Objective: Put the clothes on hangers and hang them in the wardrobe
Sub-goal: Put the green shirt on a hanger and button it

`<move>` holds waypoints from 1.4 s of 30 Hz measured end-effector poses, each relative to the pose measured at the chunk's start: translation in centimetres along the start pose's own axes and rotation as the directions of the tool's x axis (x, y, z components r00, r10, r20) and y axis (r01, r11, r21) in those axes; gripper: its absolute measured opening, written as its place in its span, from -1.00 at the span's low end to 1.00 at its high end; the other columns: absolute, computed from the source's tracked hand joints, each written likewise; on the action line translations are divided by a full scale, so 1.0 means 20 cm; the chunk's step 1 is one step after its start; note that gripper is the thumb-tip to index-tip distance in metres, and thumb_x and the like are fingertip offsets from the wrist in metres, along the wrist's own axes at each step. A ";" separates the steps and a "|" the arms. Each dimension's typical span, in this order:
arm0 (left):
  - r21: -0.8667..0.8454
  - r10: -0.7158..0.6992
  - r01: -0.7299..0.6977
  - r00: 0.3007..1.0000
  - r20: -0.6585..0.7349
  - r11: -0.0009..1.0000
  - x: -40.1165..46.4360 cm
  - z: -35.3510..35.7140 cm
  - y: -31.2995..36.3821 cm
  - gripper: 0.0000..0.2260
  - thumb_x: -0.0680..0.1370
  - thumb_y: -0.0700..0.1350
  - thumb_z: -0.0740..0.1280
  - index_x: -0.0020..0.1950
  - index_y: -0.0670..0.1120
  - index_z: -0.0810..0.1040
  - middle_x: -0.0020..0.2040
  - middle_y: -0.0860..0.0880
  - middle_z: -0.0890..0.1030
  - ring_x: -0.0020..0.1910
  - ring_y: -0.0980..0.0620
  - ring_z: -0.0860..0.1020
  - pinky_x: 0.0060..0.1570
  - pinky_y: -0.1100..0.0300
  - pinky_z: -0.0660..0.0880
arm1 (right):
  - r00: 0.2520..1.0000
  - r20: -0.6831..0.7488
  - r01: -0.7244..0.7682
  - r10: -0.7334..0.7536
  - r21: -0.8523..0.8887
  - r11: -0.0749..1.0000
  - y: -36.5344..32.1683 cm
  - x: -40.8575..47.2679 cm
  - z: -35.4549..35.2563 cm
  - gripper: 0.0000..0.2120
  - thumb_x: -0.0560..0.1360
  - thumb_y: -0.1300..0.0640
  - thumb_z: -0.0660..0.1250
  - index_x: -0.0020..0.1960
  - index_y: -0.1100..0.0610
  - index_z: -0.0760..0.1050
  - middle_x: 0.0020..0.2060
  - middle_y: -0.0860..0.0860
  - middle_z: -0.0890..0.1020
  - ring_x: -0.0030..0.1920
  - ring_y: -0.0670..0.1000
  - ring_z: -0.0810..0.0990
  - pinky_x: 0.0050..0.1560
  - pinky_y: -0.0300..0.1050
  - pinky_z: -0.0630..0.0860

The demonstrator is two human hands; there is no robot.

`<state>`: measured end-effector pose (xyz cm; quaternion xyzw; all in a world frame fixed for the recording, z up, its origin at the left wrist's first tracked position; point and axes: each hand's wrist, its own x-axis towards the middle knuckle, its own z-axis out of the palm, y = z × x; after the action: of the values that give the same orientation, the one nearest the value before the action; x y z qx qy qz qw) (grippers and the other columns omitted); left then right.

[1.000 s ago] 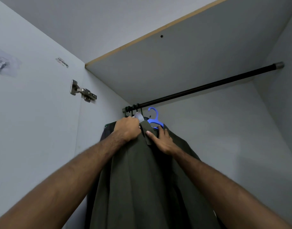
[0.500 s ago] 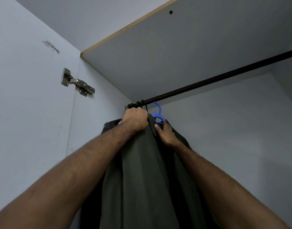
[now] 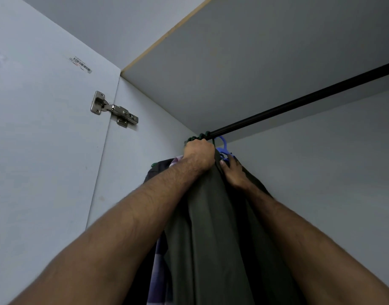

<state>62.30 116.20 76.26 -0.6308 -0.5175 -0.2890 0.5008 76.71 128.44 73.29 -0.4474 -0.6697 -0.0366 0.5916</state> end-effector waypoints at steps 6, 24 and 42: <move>-0.021 -0.076 0.076 0.997 -0.031 0.997 0.01 0.00 0.01 -0.79 0.64 -0.18 0.21 0.24 -0.17 0.52 0.17 -0.12 0.59 0.12 -0.10 0.58 -0.14 0.07 0.40 | 0.996 0.017 0.091 -0.091 0.023 0.996 0.01 0.08 0.00 -0.32 0.66 -0.31 0.00 0.66 -0.01 -0.01 0.63 0.17 0.06 0.61 0.28 0.06 0.57 0.33 0.05; 0.324 0.174 -0.112 0.970 -0.168 0.939 -0.40 -0.01 0.04 -0.50 0.55 0.05 0.29 0.44 -0.11 0.33 0.39 -0.17 0.41 0.25 -0.24 0.48 0.02 -0.12 0.44 | 0.956 0.087 0.256 -0.280 0.216 0.942 0.30 -0.45 0.06 -0.09 0.61 -0.23 0.27 0.66 0.07 -0.23 0.66 0.02 -0.10 0.64 -0.01 -0.13 0.63 0.05 -0.12; -0.039 0.553 -0.767 0.425 0.717 0.641 -1.52 0.55 0.47 -0.51 0.64 0.24 0.06 0.47 0.00 0.36 0.40 -0.08 0.42 0.38 -0.13 0.41 0.49 -0.28 0.02 | 0.806 0.508 0.127 0.304 -0.650 0.750 1.46 -1.34 0.19 -0.26 0.57 -0.04 0.27 0.64 0.11 0.05 0.65 0.12 -0.04 0.62 0.21 -0.01 0.50 0.51 -0.05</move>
<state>60.52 115.68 42.71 -0.7594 -0.4030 0.2629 0.4379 89.85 133.21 35.94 -0.6472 -0.7383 -0.0998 0.1617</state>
